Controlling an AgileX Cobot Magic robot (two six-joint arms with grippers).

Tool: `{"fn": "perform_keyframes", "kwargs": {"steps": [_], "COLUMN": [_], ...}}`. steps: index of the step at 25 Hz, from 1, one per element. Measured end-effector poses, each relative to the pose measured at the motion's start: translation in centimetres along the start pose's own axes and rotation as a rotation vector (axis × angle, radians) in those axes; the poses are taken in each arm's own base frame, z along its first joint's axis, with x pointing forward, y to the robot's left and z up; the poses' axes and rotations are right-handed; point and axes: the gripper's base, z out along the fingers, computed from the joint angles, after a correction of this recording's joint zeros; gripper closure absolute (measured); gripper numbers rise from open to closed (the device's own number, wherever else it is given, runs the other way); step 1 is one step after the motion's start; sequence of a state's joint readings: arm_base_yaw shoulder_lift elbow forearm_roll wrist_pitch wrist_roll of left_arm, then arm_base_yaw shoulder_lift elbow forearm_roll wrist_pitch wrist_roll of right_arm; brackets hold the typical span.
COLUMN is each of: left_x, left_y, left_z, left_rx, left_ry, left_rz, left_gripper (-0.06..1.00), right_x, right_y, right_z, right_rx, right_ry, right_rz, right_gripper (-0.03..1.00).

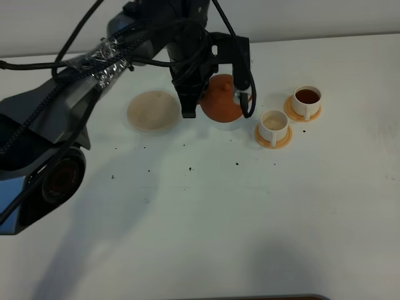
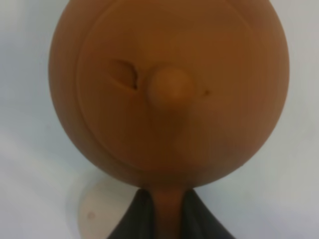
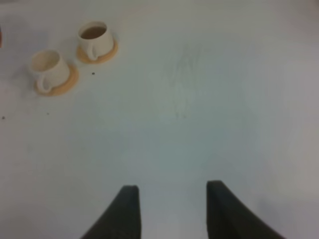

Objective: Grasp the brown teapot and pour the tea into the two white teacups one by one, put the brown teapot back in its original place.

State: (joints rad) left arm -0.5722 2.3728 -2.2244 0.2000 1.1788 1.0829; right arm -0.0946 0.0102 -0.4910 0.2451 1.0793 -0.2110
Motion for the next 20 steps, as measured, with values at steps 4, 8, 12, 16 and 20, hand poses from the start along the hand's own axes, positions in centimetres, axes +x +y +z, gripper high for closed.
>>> {"fn": "perform_keyframes", "kwargs": {"steps": [4, 8, 12, 16, 20], "left_x": [-0.8, -1.8, -3.3, -4.0, -3.9], "left_y": [0.5, 1.0, 1.0, 0.7, 0.5], "left_z": [1.6, 2.7, 2.9, 2.8, 2.8], "left_rx": [-0.092, -0.183, -0.254, -0.267, -0.249], "left_ry": [0.037, 0.056, 0.05, 0.06, 0.085], "left_rz": [0.084, 0.149, 0.225, 0.305, 0.357], "left_gripper": [0.84, 0.84, 0.84, 0.84, 0.84], "right_x": [0.0, 0.0, 0.0, 0.0, 0.0], "right_y": [0.0, 0.0, 0.0, 0.0, 0.0], "right_z": [0.0, 0.0, 0.0, 0.0, 0.0], "right_rx": [0.0, 0.0, 0.0, 0.0, 0.0], "right_ry": [0.0, 0.0, 0.0, 0.0, 0.0], "right_rz": [0.0, 0.0, 0.0, 0.0, 0.0], "right_gripper": [0.66, 0.66, 0.66, 0.66, 0.66]}}
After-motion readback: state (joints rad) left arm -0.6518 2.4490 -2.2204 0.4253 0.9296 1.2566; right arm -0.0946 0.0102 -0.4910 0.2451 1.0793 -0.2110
